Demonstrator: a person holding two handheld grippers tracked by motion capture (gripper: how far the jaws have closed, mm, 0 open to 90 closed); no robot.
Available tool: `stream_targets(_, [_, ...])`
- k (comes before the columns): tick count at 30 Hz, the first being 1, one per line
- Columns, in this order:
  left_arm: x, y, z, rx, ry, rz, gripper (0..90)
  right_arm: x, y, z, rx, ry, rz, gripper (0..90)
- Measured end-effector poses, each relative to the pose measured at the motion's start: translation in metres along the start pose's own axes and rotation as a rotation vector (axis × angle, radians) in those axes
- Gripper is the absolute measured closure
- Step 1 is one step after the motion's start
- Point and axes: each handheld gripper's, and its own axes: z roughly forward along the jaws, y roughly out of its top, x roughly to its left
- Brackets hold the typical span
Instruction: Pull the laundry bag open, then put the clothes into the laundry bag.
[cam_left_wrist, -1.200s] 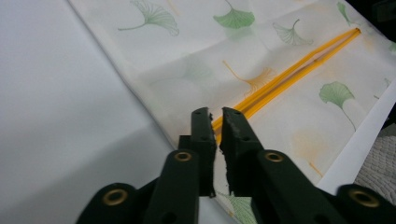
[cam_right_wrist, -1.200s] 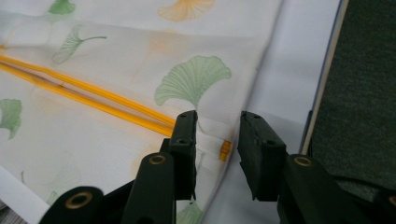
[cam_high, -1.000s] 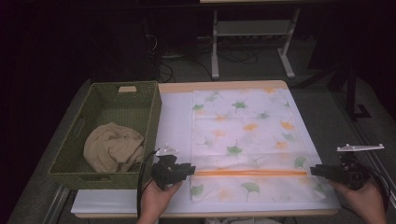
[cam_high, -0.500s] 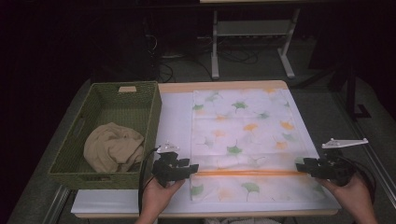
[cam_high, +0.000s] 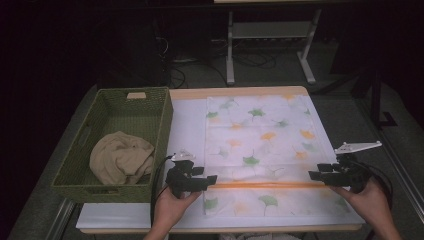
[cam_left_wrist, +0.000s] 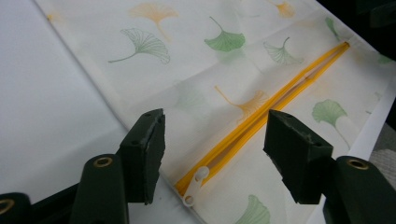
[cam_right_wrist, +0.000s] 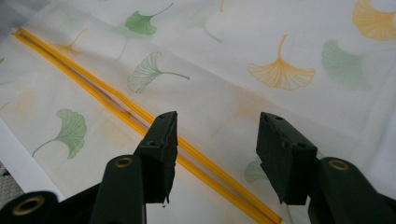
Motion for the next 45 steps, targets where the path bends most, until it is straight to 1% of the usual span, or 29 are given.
stream_targets(3, [0.0,0.001,-0.001,-0.004,0.0,-0.004,35.7,0.001,0.002,0.003,-0.001,0.011,-0.011,46.1])
stream_targets(4, [0.0,0.002,-0.001,-0.002,0.0,0.004,35.7,0.002,0.002,0.003,-0.003,0.016,-0.017,45.7])
stream_targets(8, [-0.003,0.004,-0.002,-0.003,-0.009,0.006,34.5,0.007,0.002,0.005,-0.011,0.032,-0.049,44.1])
stream_targets(10, [-0.004,0.005,-0.002,-0.005,-0.015,0.01,34.2,0.008,0.002,0.005,-0.011,0.034,-0.049,43.6])
stream_targets(11, [-0.005,0.006,-0.002,-0.004,-0.016,0.017,34.2,0.009,0.002,0.006,-0.012,0.037,-0.058,43.0])
stream_targets(12, [-0.006,0.006,-0.002,-0.007,-0.026,0.009,33.7,0.011,0.001,0.007,-0.019,0.043,-0.075,41.7])
stream_targets(13, [-0.006,0.006,-0.002,-0.007,-0.026,0.009,33.8,0.011,0.001,0.007,-0.019,0.043,-0.075,41.7])
stream_targets(14, [-0.006,0.007,-0.002,-0.001,-0.038,0.004,35.5,0.012,0.001,0.008,-0.017,0.051,-0.088,40.3])
stream_targets(16, [-0.007,0.007,-0.002,0.0,-0.04,0.003,36.1,0.013,0.001,0.009,-0.016,0.052,-0.095,39.8])
stream_targets(17, [-0.007,0.008,-0.003,0.002,-0.048,0.004,35.8,0.014,0.002,0.009,-0.02,0.053,-0.101,39.4])
stream_targets(18, [-0.008,0.011,-0.004,0.009,-0.06,0.003,35.3,0.016,0.002,0.011,-0.024,0.065,-0.108,38.9])
stream_targets(19, [-0.008,0.011,-0.004,0.009,-0.06,0.003,35.1,0.016,0.002,0.011,-0.024,0.065,-0.108,38.9])
stream_targets(20, [-0.008,0.014,-0.006,0.005,-0.074,0.007,35.1,0.019,0.004,0.014,-0.026,0.069,-0.125,38.8])
stream_targets(21, [-0.008,0.014,-0.006,0.005,-0.074,0.007,35.1,0.019,0.004,0.014,-0.026,0.069,-0.125,38.8])
stream_targets(22, [-0.009,0.017,-0.01,0.009,-0.091,0.011,35.2,0.023,0.005,0.016,-0.034,0.082,-0.148,38.5])
stream_targets(23, [-0.009,0.017,-0.01,0.009,-0.091,0.011,35.2,0.023,0.005,0.016,-0.034,0.082,-0.148,38.5])
stream_targets(24, [-0.009,0.019,-0.013,0.003,-0.106,0.012,35.2,0.027,0.007,0.019,-0.034,0.083,-0.182,38.2])
stream_targets(25, [-0.009,0.019,-0.013,0.003,-0.106,0.012,35.3,0.027,0.007,0.019,-0.034,0.083,-0.182,38.2])
stream_targets(26, [-0.009,0.021,-0.015,0.002,-0.114,0.007,35.3,0.028,0.008,0.02,-0.03,0.086,-0.194,37.9])
stream_targets(27, [-0.01,0.024,-0.019,-0.006,-0.125,0.011,35.6,0.029,0.009,0.021,-0.026,0.09,-0.202,37.8])
stream_targets(28, [-0.01,0.026,-0.021,-0.005,-0.13,0.01,35.8,0.033,0.013,0.023,-0.027,0.096,-0.231,37.8])
stream_targets(29, [-0.01,0.027,-0.023,-0.005,-0.13,0.004,35.9,0.034,0.014,0.023,-0.026,0.098,-0.242,37.8])
stream_targets(32, [-0.009,0.031,-0.029,-0.014,-0.133,0.006,37.6,0.039,0.019,0.025,-0.026,0.105,-0.278,37.7])
stream_targets(34, [-0.007,0.033,-0.034,-0.021,-0.136,-0.015,37.7,0.043,0.025,0.027,-0.021,0.117,-0.3,37.3])
stream_targets(35, [-0.006,0.034,-0.036,-0.022,-0.142,-0.025,37.7,0.044,0.027,0.028,-0.019,0.119,-0.306,37.3])
stream_targets(38, [-0.003,0.038,-0.042,-0.015,-0.136,-0.019,37.2,0.047,0.036,0.03,-0.02,0.127,-0.321,36.9])
stream_targets(40, [0.001,0.042,-0.047,-0.008,-0.151,-0.026,35.9,0.048,0.04,0.031,-0.022,0.132,-0.331,36.7])
stream_targets(42, [0.004,0.044,-0.051,-0.001,-0.151,-0.027,34.4,0.051,0.045,0.033,-0.026,0.141,-0.347,36.5])
stream_targets(45, [0.011,0.049,-0.063,-0.009,-0.149,-0.031,31.5,0.054,0.05,0.037,-0.02,0.15,-0.367,36.3])
